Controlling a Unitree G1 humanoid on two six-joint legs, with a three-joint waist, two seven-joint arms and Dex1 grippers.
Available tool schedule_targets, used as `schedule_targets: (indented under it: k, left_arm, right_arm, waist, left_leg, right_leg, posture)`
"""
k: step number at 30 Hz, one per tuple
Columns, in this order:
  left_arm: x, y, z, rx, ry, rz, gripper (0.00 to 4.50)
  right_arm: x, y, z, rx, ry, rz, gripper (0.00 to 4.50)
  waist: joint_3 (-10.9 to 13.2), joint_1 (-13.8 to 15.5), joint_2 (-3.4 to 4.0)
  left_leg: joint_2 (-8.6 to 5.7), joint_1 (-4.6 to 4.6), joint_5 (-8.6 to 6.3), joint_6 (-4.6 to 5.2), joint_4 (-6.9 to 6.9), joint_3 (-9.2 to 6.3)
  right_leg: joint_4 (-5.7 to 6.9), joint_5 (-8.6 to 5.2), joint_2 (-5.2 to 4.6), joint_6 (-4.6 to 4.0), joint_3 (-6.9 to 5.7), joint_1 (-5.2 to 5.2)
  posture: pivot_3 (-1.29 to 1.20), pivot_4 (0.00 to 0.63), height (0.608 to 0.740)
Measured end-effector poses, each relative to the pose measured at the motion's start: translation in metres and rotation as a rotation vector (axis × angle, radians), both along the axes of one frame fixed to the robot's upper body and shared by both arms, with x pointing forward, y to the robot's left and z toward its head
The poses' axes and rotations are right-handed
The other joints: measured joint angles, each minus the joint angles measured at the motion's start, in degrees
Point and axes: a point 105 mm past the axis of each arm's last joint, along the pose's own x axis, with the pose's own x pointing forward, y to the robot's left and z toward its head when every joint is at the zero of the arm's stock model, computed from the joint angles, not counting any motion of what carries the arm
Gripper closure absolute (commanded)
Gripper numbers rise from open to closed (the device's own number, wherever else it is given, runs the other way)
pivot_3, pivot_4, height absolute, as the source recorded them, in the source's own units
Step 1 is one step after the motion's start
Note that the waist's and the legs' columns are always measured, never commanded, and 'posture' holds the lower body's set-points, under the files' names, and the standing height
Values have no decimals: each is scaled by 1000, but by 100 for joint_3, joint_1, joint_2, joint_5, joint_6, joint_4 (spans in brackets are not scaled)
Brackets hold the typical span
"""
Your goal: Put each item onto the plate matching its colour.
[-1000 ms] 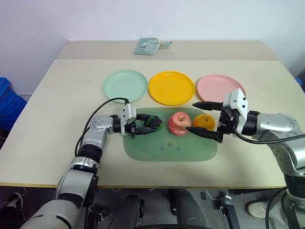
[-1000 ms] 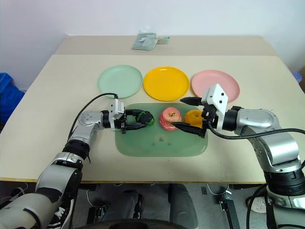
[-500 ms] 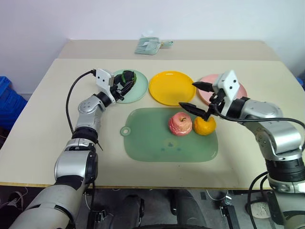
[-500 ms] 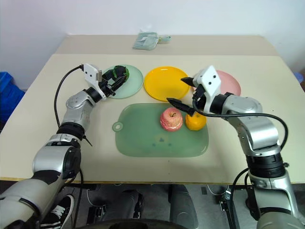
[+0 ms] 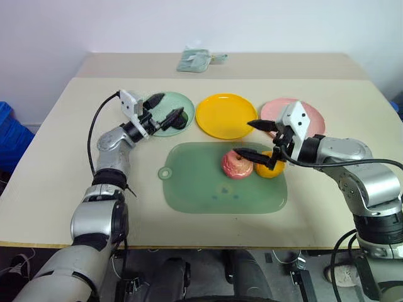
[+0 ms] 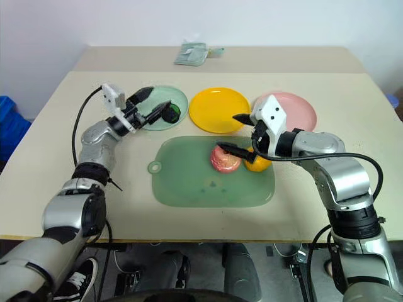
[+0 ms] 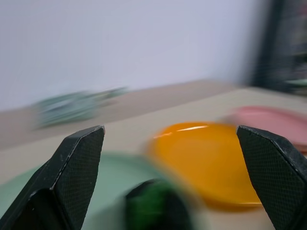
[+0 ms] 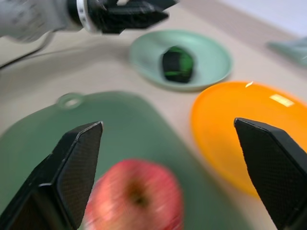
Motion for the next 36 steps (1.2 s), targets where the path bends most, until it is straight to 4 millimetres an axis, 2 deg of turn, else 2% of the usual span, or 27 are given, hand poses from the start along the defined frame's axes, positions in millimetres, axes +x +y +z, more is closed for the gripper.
schedule_targets:
  k: [3,6,10,14,20,22,25,28,32,34,36]
  left_arm:
    - [-37,11,-17,96,99,-206,18]
    - [-54,10,-18,154,110,-289,18]
    - [-63,14,-17,191,118,-299,18]
    - [-69,10,-13,194,104,-314,18]
    - [-70,7,-9,192,87,-301,18]
    - [-69,7,-8,191,87,-294,0]
    - [-68,9,-8,192,84,-283,0]
    - [-67,12,-7,195,84,-271,0]
    - [-63,12,-5,188,61,-228,0]
    - [-56,8,-3,181,38,-187,0]
    - [-51,8,-1,174,26,-161,0]
  right_arm:
    - [2,1,-4,-10,22,-13,0]
    - [6,9,-13,-23,64,-18,0]
    - [12,16,-18,-41,103,-32,0]
    - [17,17,-23,-74,126,-57,0]
    - [14,18,-49,-188,199,-44,0]
    - [15,17,-51,-214,187,-45,532]
    - [17,26,-49,-147,202,-45,1485]
    - [18,30,-40,-54,210,-43,1517]
    - [29,32,-1,110,119,-78,1517]
    - [49,21,25,145,-3,-192,1517]
    - [69,0,35,129,-100,-341,1517]
  waist:
    - [0,-95,0]
    - [0,-16,0]
    - [0,5,0]
    - [0,0,0]
    - [0,-4,0]
    - [0,-5,-1]
    - [-1,-12,-2]
    - [-1,-15,-1]
    - [0,-12,-1]
    - [-1,9,-1]
    - [-2,19,-4]
  left_leg:
    - [9,9,-5,9,-1,1]
    - [11,11,-9,16,0,-9]
    - [10,8,-4,7,1,-12]
    - [9,3,6,-12,-1,-11]
    - [7,3,5,-9,0,-7]
    - [6,5,5,-9,0,-6]
    - [8,5,5,-9,-1,-7]
    - [9,3,5,-9,-2,-7]
    - [7,3,5,-9,-1,-9]
    - [5,2,6,-11,-1,-10]
    - [3,1,6,-11,-1,-9]
  right_leg:
    - [6,0,7,0,8,0]
    - [9,0,8,0,1,0]
    - [10,0,6,-1,-3,0]
    - [5,0,5,-1,-3,-1]
    - [3,0,4,-1,-2,-1]
    - [2,0,4,-1,-2,0]
    - [4,0,5,-1,-2,-1]
    - [3,0,5,-1,-2,-3]
    - [4,0,3,-1,-2,-3]
    - [5,0,2,-1,-3,-3]
    - [4,0,1,-1,-3,-2]
  posture:
    - [0,150,740]
    - [0,150,740]
    - [0,150,740]
    - [0,150,740]
    - [0,150,740]
    - [0,150,740]
    - [0,150,740]
    - [0,150,740]
    - [0,150,740]
    - [0,150,740]
    - [0,150,740]
